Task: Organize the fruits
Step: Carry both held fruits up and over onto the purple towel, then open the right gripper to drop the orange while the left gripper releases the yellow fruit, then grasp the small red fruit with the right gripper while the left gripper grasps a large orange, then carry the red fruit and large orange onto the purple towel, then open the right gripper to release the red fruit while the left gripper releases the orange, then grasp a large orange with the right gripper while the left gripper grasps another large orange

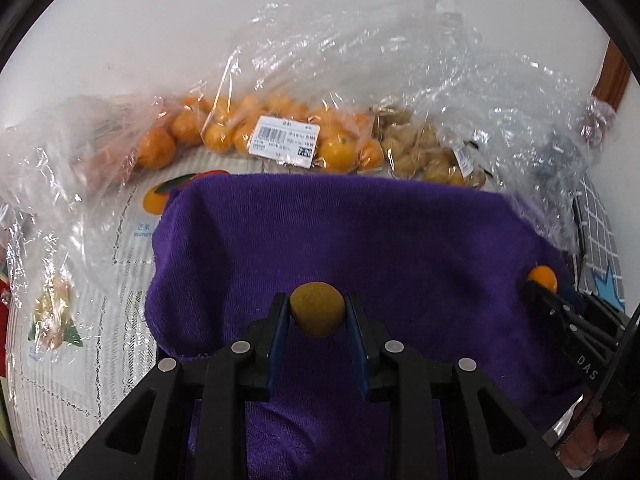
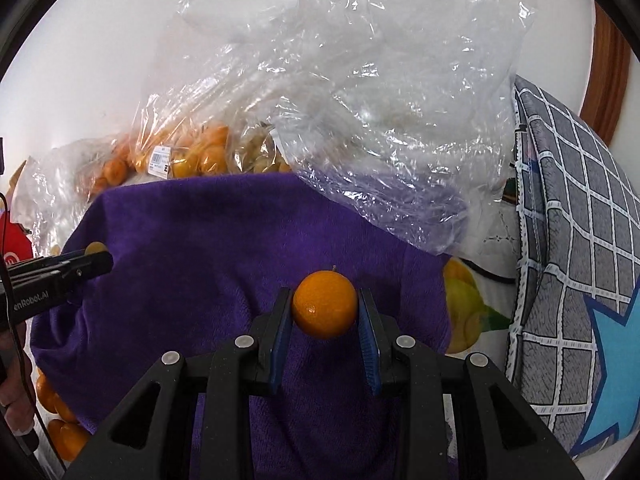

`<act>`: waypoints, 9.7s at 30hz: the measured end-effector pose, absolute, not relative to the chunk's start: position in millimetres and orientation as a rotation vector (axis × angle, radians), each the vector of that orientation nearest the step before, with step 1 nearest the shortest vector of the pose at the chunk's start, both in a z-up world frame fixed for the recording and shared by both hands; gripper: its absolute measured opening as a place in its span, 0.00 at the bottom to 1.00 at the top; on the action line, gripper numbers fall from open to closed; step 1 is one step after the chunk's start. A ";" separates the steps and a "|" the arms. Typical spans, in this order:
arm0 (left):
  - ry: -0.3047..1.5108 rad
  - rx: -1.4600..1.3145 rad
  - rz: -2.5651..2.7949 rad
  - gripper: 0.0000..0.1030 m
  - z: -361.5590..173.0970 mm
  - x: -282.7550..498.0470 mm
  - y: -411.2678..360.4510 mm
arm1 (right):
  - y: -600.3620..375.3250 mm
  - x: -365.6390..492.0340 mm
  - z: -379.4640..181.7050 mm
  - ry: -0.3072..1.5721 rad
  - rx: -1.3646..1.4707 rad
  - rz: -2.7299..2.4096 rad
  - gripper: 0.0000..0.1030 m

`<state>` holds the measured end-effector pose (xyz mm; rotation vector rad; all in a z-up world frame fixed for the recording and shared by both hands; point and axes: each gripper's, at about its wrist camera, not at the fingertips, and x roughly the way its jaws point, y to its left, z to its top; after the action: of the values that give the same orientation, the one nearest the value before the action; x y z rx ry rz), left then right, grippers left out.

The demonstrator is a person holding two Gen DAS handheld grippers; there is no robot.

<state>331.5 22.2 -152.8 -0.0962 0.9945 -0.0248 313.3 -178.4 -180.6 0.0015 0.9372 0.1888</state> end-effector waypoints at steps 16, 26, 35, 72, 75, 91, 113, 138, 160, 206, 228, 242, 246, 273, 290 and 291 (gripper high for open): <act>1.021 -0.056 -0.024 0.26 -165.4 333.7 17.6 | -168.8 312.5 -183.6 0.931 0.008 0.229 0.50; 0.945 -0.014 -0.021 0.48 -133.4 325.8 15.9 | -176.7 295.5 -149.5 0.892 0.046 0.177 0.79; 0.877 0.026 -0.036 0.50 -107.2 302.5 3.7 | -198.6 249.3 -131.7 0.948 0.073 0.055 0.80; 0.907 -0.156 0.111 0.43 -162.8 89.2 94.2 | -130.4 79.1 -156.3 0.858 0.021 0.400 0.57; 0.900 -0.170 0.108 0.43 -163.5 84.2 94.7 | -123.0 82.8 -162.2 0.878 0.022 0.414 0.53; 0.864 -0.169 -0.021 0.44 -169.7 108.2 46.7 | -156.9 87.1 -173.7 0.890 -0.012 0.365 0.23; 0.827 -0.308 -0.066 0.38 -189.7 125.7 52.8 | -220.6 97.9 -172.3 0.828 0.174 0.326 0.23; 0.637 -0.349 -0.106 0.39 -149.4 110.6 56.9 | -211.0 96.6 -143.1 0.757 0.098 0.323 0.23; 0.579 -0.362 0.013 0.39 -131.5 230.1 90.1 | -196.7 232.4 -113.2 0.700 0.066 0.320 0.23; 0.766 -0.187 0.044 0.39 -168.9 256.5 66.4 | -194.6 261.2 -182.7 0.861 0.040 0.333 0.45; 0.682 -0.243 -0.015 0.48 -161.0 244.6 69.3 | -203.9 239.4 -152.6 0.708 0.060 0.315 0.67; 0.600 -0.269 -0.018 0.48 -147.5 231.0 78.7 | -206.6 223.0 -131.9 0.635 0.074 0.362 0.66; 0.579 -0.228 -0.045 0.48 -147.6 225.6 70.5 | -207.0 218.9 -124.2 0.620 0.082 0.375 0.66; 0.641 -0.277 -0.019 0.54 -161.9 132.3 99.9 | -164.9 120.9 -138.3 0.719 0.051 0.545 0.56; 0.612 -0.335 0.027 0.60 -165.0 130.2 115.4 | -131.7 137.8 -167.7 0.837 0.016 0.615 0.56; 0.614 -0.343 0.022 0.60 -165.4 130.8 115.6 | -130.3 139.3 -167.7 0.836 0.010 0.603 0.56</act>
<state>130.8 115.6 -165.4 -0.3426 0.6137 0.0223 139.3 -130.3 -167.7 0.0098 0.8361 0.6030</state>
